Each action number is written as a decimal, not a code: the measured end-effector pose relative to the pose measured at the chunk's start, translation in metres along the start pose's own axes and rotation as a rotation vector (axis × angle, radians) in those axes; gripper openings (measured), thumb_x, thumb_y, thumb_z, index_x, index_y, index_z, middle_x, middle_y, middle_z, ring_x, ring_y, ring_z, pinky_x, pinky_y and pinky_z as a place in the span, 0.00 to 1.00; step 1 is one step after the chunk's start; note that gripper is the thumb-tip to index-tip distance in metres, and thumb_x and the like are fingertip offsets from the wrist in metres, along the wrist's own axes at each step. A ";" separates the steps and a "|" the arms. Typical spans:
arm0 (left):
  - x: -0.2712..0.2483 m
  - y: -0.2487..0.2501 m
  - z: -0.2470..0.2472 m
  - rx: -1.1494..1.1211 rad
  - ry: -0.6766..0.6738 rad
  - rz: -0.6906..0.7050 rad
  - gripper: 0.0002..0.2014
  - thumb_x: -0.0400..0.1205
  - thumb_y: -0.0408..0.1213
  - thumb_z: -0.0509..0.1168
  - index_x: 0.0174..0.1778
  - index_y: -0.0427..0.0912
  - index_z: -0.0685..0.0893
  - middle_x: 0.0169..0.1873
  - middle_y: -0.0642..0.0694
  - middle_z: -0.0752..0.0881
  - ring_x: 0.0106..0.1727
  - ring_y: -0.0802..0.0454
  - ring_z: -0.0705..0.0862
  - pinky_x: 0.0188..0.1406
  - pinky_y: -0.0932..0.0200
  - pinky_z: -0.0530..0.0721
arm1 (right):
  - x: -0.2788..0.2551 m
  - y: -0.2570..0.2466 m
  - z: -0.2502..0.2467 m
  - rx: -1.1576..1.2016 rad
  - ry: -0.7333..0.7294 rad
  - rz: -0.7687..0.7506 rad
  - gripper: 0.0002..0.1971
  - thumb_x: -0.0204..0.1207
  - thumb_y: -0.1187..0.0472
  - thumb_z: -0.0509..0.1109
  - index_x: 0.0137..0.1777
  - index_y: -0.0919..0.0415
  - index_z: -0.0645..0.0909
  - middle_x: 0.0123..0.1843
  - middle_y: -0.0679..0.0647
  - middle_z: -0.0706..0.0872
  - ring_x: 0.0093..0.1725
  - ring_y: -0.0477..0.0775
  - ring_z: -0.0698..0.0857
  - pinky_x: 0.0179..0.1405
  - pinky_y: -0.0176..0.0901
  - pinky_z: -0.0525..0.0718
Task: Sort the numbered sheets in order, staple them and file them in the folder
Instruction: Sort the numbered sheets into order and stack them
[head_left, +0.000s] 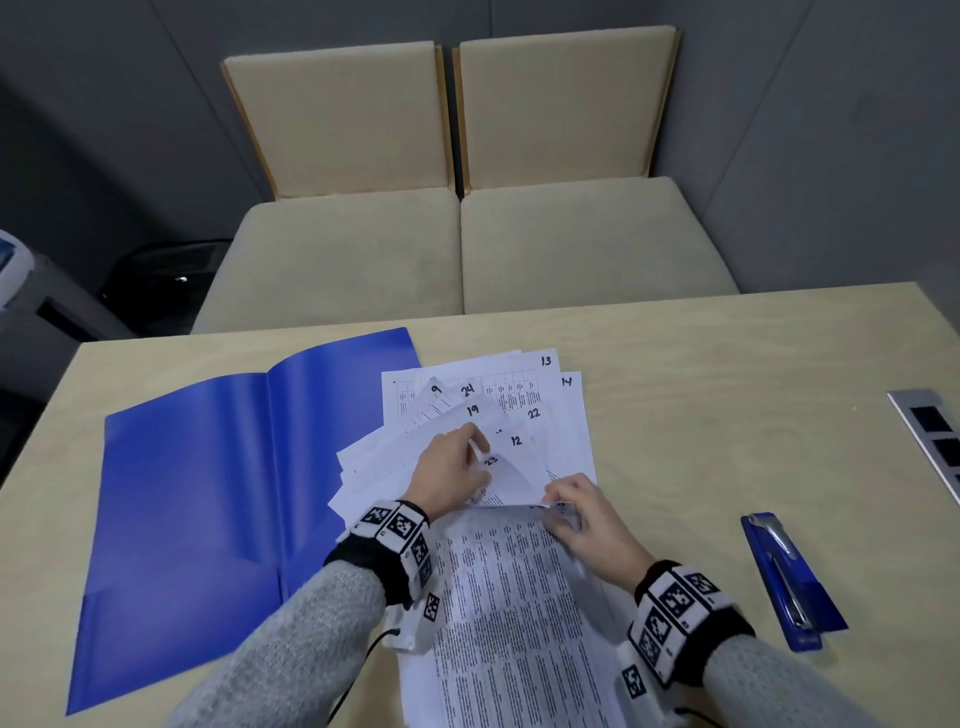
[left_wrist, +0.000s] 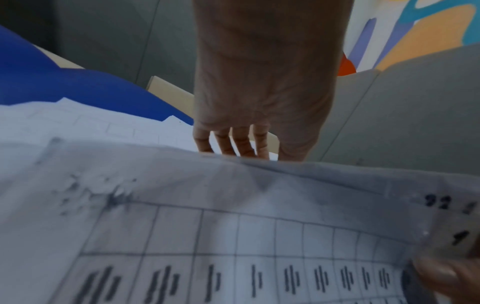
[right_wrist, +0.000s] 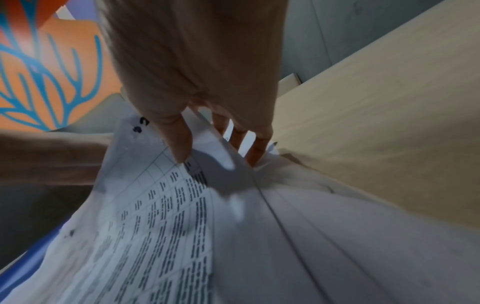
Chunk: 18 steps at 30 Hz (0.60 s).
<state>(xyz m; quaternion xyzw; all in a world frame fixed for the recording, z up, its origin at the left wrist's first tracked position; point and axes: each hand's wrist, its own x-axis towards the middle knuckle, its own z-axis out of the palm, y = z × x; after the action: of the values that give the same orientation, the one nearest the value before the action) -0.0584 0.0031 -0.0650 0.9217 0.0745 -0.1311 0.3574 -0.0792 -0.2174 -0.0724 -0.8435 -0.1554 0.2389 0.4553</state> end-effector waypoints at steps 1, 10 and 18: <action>-0.003 0.000 0.000 0.012 -0.021 0.050 0.11 0.68 0.32 0.72 0.42 0.50 0.81 0.34 0.53 0.81 0.39 0.53 0.77 0.39 0.56 0.73 | 0.000 0.001 0.001 -0.013 0.020 0.003 0.06 0.78 0.63 0.68 0.47 0.50 0.76 0.58 0.48 0.75 0.62 0.46 0.73 0.58 0.27 0.66; -0.008 -0.004 0.003 0.015 -0.054 0.176 0.09 0.70 0.27 0.69 0.38 0.47 0.86 0.55 0.51 0.79 0.60 0.52 0.76 0.57 0.57 0.73 | 0.010 0.001 0.003 -0.056 0.041 0.000 0.17 0.77 0.64 0.69 0.41 0.39 0.71 0.72 0.50 0.70 0.73 0.50 0.67 0.67 0.37 0.62; -0.015 0.002 0.005 -0.066 -0.059 0.163 0.23 0.71 0.32 0.70 0.59 0.48 0.71 0.53 0.49 0.74 0.48 0.51 0.78 0.49 0.57 0.79 | 0.015 0.005 0.007 -0.041 0.049 -0.022 0.10 0.74 0.67 0.72 0.44 0.50 0.77 0.70 0.48 0.73 0.73 0.50 0.71 0.73 0.45 0.67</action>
<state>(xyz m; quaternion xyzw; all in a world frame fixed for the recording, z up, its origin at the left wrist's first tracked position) -0.0737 -0.0021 -0.0629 0.9082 -0.0074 -0.1262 0.3990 -0.0697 -0.2080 -0.0833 -0.8564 -0.1585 0.2099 0.4443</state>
